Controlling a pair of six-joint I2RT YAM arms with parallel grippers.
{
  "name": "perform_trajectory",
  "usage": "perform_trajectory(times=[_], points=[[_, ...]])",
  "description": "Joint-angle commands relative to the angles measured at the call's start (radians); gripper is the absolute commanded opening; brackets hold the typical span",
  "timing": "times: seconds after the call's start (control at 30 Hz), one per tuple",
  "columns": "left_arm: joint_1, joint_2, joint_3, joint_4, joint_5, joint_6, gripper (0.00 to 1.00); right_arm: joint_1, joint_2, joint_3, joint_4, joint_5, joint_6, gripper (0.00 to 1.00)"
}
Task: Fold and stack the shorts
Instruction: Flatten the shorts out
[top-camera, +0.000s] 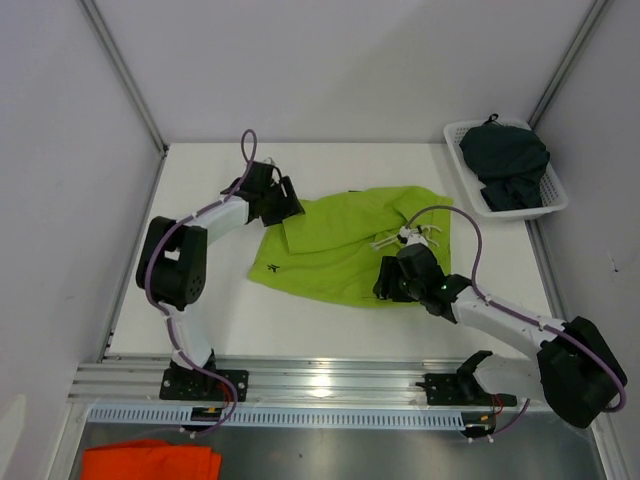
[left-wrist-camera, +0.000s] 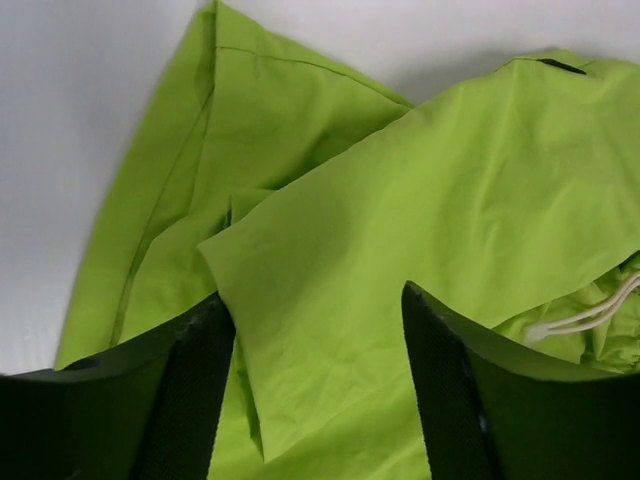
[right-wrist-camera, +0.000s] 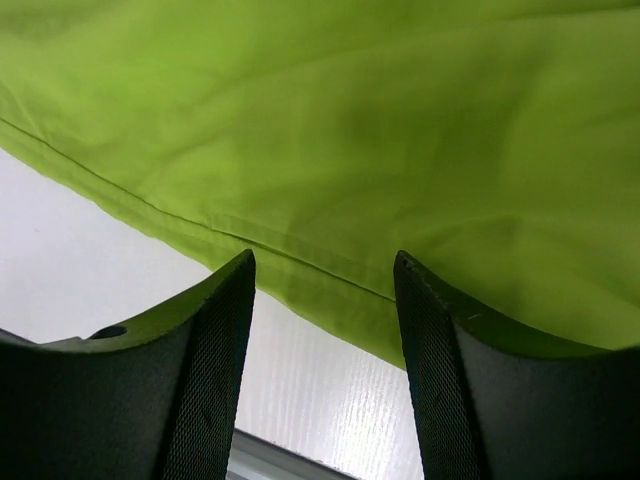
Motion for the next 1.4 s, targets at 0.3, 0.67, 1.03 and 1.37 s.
perform_trajectory(times=[0.3,0.67,1.03,1.37], points=[[0.02,0.078,0.1,0.134,0.096,-0.069,0.0,0.081,0.219,-0.057,0.205,0.074,0.092,0.58],[0.065,0.138,0.441,0.097,0.113,-0.057,0.0,0.143,0.42,0.014,0.157,0.084,0.118,0.5],[0.093,0.233,0.667,0.123,0.084,-0.052,0.0,0.385,0.345,0.009,0.008,0.082,0.222,0.49],[0.146,0.243,0.417,0.159,-0.032,-0.104,0.0,0.516,0.199,-0.03,-0.091,0.082,0.277,0.51]])
